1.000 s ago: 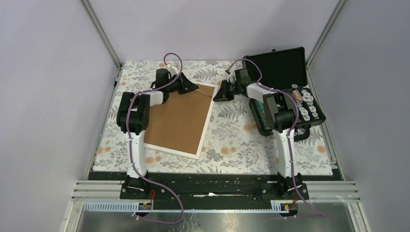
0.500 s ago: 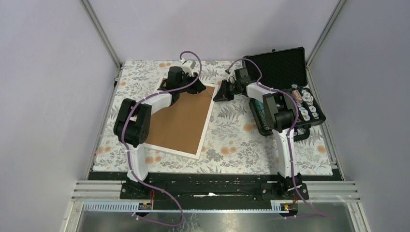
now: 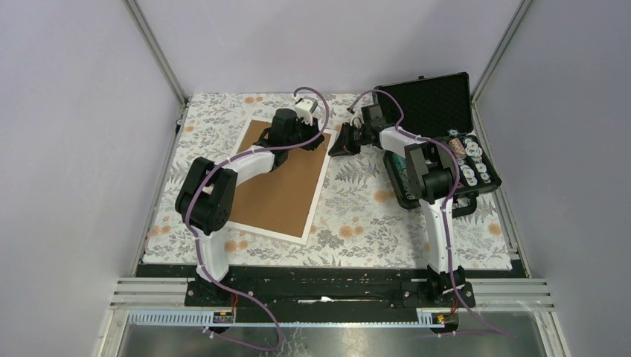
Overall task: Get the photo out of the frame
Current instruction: Release the photo frame item from the photo frame.
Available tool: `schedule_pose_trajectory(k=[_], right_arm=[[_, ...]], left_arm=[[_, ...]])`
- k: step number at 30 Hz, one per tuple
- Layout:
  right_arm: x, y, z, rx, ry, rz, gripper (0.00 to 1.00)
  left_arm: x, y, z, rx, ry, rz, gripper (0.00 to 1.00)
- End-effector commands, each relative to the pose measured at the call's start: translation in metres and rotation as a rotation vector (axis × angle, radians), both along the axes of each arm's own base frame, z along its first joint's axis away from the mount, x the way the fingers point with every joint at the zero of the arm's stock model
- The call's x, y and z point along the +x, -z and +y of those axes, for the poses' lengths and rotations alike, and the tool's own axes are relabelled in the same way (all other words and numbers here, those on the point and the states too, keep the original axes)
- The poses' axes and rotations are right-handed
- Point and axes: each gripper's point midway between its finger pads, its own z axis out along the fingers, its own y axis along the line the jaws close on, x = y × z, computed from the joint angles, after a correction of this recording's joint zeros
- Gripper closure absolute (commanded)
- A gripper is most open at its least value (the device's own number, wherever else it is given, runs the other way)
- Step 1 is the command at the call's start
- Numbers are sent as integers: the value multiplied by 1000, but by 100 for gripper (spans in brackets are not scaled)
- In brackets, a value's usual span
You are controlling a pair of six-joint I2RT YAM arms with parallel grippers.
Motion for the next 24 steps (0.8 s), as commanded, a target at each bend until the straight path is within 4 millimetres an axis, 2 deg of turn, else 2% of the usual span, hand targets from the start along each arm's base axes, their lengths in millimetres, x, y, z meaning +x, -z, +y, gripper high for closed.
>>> schedule_pose_trajectory(k=[1,7,24], right_arm=[[2,29,27,-53,-20,-68,80],[4,29,26,-51,-17,-67,80],[9,27,32,-15,-11,-72,80]], left_arm=[[-189,44,-103,-122,547,519,100],[-208,42,-116,-115,620,512,100],[-251,55,-138,-31,695,538,100]])
